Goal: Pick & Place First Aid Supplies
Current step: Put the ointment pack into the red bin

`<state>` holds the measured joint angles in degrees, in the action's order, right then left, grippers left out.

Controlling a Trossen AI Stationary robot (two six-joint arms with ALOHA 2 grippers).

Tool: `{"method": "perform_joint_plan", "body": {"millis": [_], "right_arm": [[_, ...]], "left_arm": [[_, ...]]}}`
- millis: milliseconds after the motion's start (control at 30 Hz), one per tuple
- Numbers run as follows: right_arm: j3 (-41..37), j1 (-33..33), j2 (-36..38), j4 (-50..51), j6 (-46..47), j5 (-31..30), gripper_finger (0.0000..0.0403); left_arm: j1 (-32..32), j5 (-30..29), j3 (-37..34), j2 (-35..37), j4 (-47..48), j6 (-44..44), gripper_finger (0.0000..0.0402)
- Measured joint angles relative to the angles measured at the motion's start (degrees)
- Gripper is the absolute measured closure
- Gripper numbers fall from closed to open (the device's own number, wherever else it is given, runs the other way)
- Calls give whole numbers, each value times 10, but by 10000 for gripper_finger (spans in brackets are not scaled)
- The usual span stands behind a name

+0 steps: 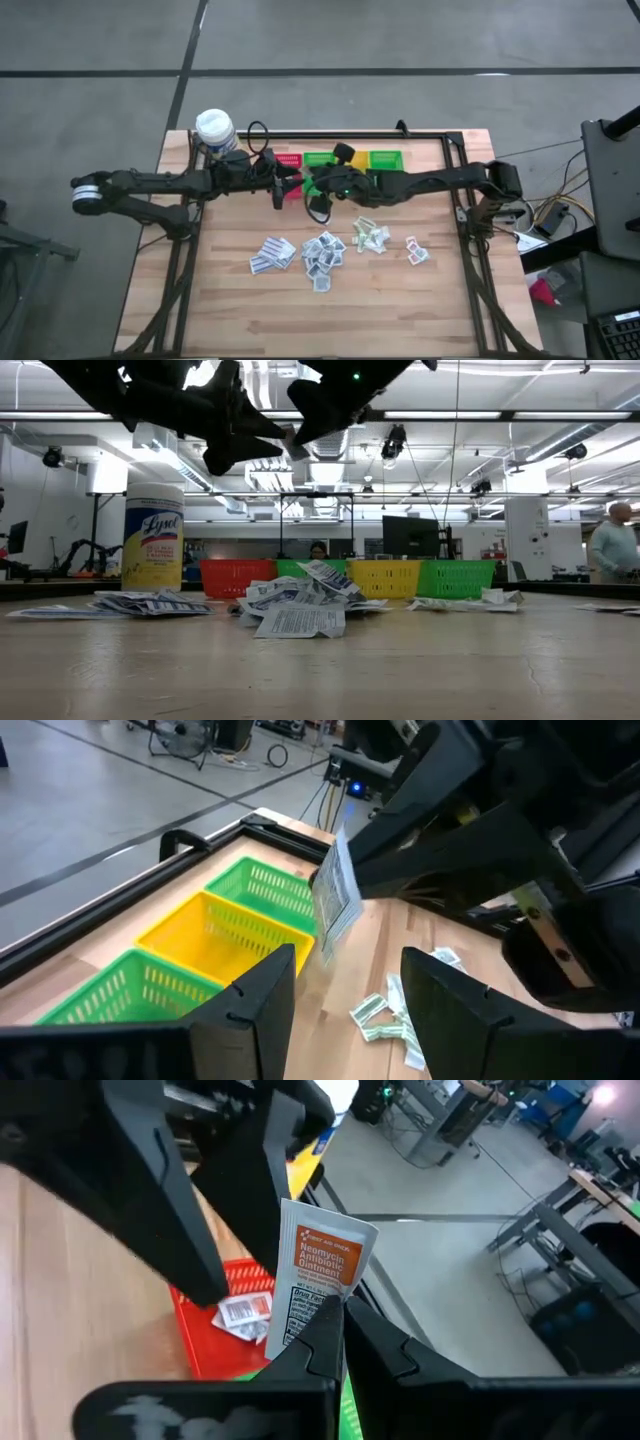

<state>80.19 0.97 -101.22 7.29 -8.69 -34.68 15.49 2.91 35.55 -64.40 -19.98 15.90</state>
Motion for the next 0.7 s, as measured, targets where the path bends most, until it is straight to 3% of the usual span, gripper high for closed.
{"method": "perform_joint_plan", "body": {"millis": [500, 700], "right_arm": [[21, -1, -13, 10, -10, 8, 394], [21, -1, -13, 10, -8, 8, 394]], "left_arm": [[1, -42, 1, 1, -27, -12, 226], [1, -55, 1, 1, -27, 2, 274]]}}
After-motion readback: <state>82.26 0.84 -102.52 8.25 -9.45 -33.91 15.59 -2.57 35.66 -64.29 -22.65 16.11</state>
